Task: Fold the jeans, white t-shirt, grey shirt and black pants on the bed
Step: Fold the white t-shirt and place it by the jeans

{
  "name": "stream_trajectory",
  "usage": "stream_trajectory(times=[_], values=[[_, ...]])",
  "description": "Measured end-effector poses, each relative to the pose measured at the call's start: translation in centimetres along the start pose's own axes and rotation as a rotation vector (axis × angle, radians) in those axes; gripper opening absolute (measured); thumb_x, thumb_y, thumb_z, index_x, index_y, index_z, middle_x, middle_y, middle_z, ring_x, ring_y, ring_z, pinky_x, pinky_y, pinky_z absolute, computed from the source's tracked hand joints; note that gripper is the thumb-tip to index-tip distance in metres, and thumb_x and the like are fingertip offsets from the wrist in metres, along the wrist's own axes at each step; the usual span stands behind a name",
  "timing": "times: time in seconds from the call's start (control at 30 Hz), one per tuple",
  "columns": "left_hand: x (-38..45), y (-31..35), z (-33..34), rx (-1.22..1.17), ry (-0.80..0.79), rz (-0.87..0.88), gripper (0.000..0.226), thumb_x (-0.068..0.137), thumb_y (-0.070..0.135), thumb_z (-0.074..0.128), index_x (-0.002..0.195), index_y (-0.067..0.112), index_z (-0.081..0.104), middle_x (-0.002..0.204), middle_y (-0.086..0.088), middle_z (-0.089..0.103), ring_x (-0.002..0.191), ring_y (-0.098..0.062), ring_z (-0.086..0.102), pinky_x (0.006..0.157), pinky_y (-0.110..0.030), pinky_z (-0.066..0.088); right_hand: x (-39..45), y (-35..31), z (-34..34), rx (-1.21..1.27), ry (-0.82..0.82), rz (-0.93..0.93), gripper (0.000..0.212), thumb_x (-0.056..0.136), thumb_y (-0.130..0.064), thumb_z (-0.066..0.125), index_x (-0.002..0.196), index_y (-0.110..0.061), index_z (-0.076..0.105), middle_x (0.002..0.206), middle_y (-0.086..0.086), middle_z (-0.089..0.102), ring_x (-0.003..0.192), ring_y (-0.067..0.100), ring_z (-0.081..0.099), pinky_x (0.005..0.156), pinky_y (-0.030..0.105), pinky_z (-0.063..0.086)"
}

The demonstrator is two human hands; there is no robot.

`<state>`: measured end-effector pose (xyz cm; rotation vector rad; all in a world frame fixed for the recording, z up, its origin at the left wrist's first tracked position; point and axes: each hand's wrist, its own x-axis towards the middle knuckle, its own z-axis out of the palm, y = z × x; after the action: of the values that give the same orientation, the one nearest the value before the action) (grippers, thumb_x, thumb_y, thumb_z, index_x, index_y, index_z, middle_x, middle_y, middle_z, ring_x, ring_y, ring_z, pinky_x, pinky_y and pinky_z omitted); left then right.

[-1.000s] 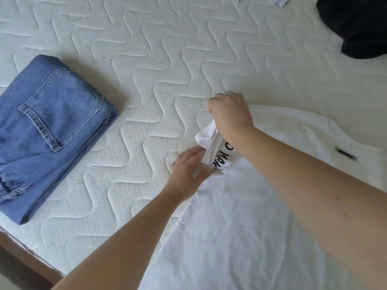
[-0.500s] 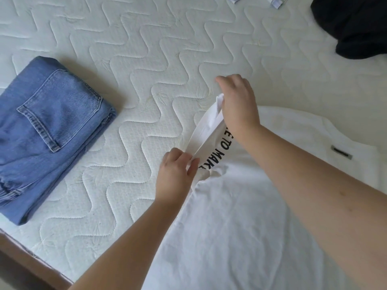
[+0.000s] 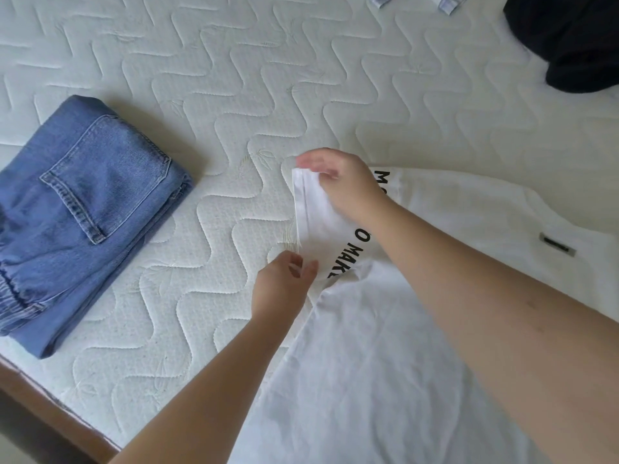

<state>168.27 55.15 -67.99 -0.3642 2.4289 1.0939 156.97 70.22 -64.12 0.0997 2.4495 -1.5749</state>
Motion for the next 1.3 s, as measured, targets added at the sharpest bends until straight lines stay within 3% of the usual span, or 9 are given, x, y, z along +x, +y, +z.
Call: stream_trajectory(times=[0.1, 0.2, 0.33, 0.43, 0.63, 0.77, 0.97, 1.13, 1.3], values=[[0.5, 0.3, -0.7, 0.104, 0.071, -0.024, 0.037, 0.093, 0.054, 0.05, 0.073, 0.024, 0.057, 0.062, 0.008, 0.06, 0.06, -0.009, 0.058, 0.048, -0.024, 0.034, -1.4, 3.0, -2.6, -0.172, 0.269, 0.117, 0.047, 0.091, 0.008, 0.04, 0.12, -0.018, 0.067, 0.119, -0.006, 0.067, 0.114, 0.01, 0.058, 0.096, 0.013, 0.041], [2.4, 1.9, -1.1, -0.027, 0.121, 0.083, 0.023, 0.094, 0.045, 0.056, 0.095, 0.022, 0.06, 0.081, 0.008, 0.064, 0.075, -0.01, 0.061, 0.058, -0.021, 0.04, -2.9, 6.2, -5.3, -0.455, 0.404, 0.166, 0.044, 0.095, -0.003, 0.045, 0.134, -0.016, 0.058, 0.135, 0.003, 0.059, 0.125, 0.023, 0.052, 0.104, 0.029, 0.039], [6.2, 4.8, -0.5, 0.03, 0.15, 0.195, 0.055, 0.094, 0.037, 0.061, 0.141, 0.016, 0.042, 0.138, -0.008, 0.047, 0.126, -0.025, 0.047, 0.104, -0.037, 0.04, -4.5, 8.5, -6.7, -0.629, 0.359, 0.262, 0.057, 0.097, -0.02, 0.051, 0.151, -0.014, 0.033, 0.157, 0.008, 0.033, 0.143, 0.027, 0.03, 0.115, 0.039, 0.026], [9.2, 7.2, -0.2, 0.324, 0.182, 0.352, 0.063, 0.096, 0.04, 0.057, 0.15, 0.021, 0.031, 0.154, -0.003, 0.033, 0.141, -0.026, 0.028, 0.114, -0.042, 0.025, -5.3, 9.9, -6.8, -0.761, 0.241, 0.312, 0.07, 0.099, -0.038, 0.048, 0.157, -0.02, 0.013, 0.165, 0.006, 0.007, 0.15, 0.026, 0.01, 0.12, 0.039, 0.011], [13.9, 10.0, -0.4, 0.572, 0.07, 0.294, 0.038, 0.095, 0.041, 0.059, 0.127, 0.02, 0.058, 0.129, -0.01, 0.051, 0.122, -0.032, 0.044, 0.101, -0.044, 0.03, -4.3, 12.4, -8.0, -0.794, 0.02, 0.469, 0.076, 0.099, -0.059, 0.027, 0.155, -0.026, -0.013, 0.161, -0.002, -0.025, 0.149, 0.017, -0.018, 0.119, 0.043, -0.006], [15.8, 10.5, -1.5, 0.387, 0.083, 0.286, 0.018, 0.094, 0.04, 0.061, 0.1, 0.023, 0.06, 0.098, -0.004, 0.066, 0.095, -0.029, 0.06, 0.083, -0.037, 0.041, -2.6, 13.0, -8.2, -0.76, -0.002, 0.478, 0.083, 0.094, -0.066, 0.026, 0.154, -0.027, -0.016, 0.159, -0.003, -0.03, 0.147, 0.015, -0.025, 0.117, 0.044, -0.012], [16.3, 9.1, -2.4, 0.347, -0.077, 0.228, 0.029, 0.083, 0.046, 0.073, 0.088, 0.02, 0.062, 0.073, 0.002, 0.06, 0.064, -0.014, 0.054, 0.052, -0.027, 0.036, -2.1, 14.0, -8.0, -0.8, -0.021, 0.466, 0.099, 0.084, -0.079, 0.025, 0.151, -0.026, -0.024, 0.156, -0.002, -0.038, 0.144, 0.017, -0.032, 0.116, 0.046, -0.016], [15.9, 9.3, -2.6, 0.296, -0.047, 0.293, 0.017, 0.088, 0.035, 0.07, 0.087, 0.021, 0.061, 0.069, 0.01, 0.055, 0.064, -0.005, 0.05, 0.053, -0.025, 0.034, -2.1, 13.3, -8.8, -0.776, -0.169, 0.494, 0.131, 0.063, -0.094, 0.039, 0.146, -0.023, -0.035, 0.15, 0.002, -0.047, 0.139, 0.019, -0.041, 0.113, 0.046, -0.019], [15.3, 9.6, -1.5, 0.263, -0.02, 0.282, 0.015, 0.091, 0.025, 0.067, 0.101, 0.015, 0.063, 0.08, 0.0, 0.063, 0.079, -0.024, 0.057, 0.062, -0.029, 0.038, -2.0, 13.1, -8.7, -0.777, -0.192, 0.503, 0.136, 0.063, -0.09, 0.048, 0.145, -0.021, -0.035, 0.148, 0.004, -0.048, 0.137, 0.02, -0.043, 0.114, 0.048, -0.019]])
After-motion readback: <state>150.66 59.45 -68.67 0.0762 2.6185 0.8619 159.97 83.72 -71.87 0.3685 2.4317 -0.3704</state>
